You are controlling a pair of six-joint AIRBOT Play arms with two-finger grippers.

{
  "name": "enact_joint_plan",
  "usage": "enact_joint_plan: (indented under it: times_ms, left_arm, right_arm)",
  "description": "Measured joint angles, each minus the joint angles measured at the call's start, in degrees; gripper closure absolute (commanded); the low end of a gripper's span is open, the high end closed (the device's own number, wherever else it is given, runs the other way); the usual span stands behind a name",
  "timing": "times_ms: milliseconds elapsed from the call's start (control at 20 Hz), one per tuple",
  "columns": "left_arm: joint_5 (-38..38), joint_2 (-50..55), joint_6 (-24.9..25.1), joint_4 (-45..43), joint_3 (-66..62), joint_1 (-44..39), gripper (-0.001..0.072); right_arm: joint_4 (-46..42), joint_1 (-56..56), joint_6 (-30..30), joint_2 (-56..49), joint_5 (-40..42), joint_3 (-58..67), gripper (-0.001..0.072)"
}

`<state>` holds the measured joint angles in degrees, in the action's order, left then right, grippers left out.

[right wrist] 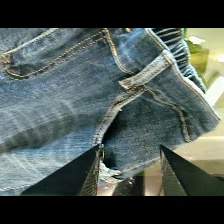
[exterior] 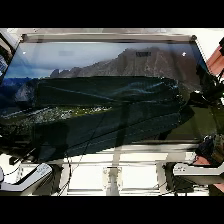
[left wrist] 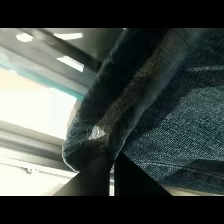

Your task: Fold the clothes and pants, and hang the long-sleeved shirts on hangers.

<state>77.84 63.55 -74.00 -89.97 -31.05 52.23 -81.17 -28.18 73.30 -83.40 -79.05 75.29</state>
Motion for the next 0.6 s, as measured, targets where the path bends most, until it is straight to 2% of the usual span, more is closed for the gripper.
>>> enact_joint_plan:
  times_ms: [300, 450, 600]
  left_arm:
    - [0.2, 0.0, -0.1, -3.2, -8.7, 0.0, 0.0683]
    - [-1.7, 0.0, -0.1, -5.6, -17.5, 0.0, 0.0684]
    - [-5.1, 0.0, -0.1, -4.1, -24.5, 0.0, 0.0683]
  right_arm:
    - [-4.5, -0.2, -7.3, -0.1, -1.9, 0.0, 0.0305]
    - [-4.7, -0.3, -12.2, -0.7, -2.6, 0.0, 0.0234]
    - [-4.2, -0.3, -15.8, -1.9, -3.7, -0.3, 0.023]
